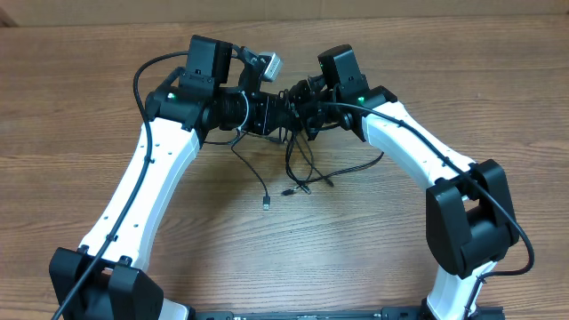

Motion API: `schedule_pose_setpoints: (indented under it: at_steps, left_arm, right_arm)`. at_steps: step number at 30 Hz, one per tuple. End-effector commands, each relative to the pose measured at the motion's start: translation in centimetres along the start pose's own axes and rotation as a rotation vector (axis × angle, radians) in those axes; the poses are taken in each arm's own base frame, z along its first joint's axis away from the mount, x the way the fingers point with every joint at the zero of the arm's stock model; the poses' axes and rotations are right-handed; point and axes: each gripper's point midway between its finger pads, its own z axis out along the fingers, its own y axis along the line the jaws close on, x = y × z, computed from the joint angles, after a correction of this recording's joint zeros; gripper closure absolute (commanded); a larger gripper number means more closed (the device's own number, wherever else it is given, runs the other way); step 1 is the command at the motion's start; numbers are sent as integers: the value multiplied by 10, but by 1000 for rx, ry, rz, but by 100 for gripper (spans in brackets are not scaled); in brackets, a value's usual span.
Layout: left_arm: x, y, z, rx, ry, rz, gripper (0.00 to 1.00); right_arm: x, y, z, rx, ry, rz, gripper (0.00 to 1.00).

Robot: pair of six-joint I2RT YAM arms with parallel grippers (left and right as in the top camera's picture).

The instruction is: Untangle cables

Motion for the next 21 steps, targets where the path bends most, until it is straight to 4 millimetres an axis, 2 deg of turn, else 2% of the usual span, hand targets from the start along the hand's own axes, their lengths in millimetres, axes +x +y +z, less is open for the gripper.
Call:
schedule_pose_setpoints:
  at_steps: [1,5,8,13,17,21]
  left_arm:
    - [-2,32,-1,-180,-12,3,96]
    - [4,65,-8,-365,-1,-9,96]
    - [15,83,-6,-436,18,-18,96]
    - [47,109,16,-459,63,-19,95]
    - [63,131,31,-464,36,-25,96]
    - [63,147,24,-481,9,-52,96]
  right_arm:
    - [4,2,-1,-12,25,-125,96]
    - [12,6,-9,-54,104,-255,96]
    - [17,10,-19,-100,166,-323,96]
    - [19,15,-40,-182,242,-421,96]
    - [4,6,-53,-173,218,-404,96]
    - [-16,-7,-73,-160,180,-370,96]
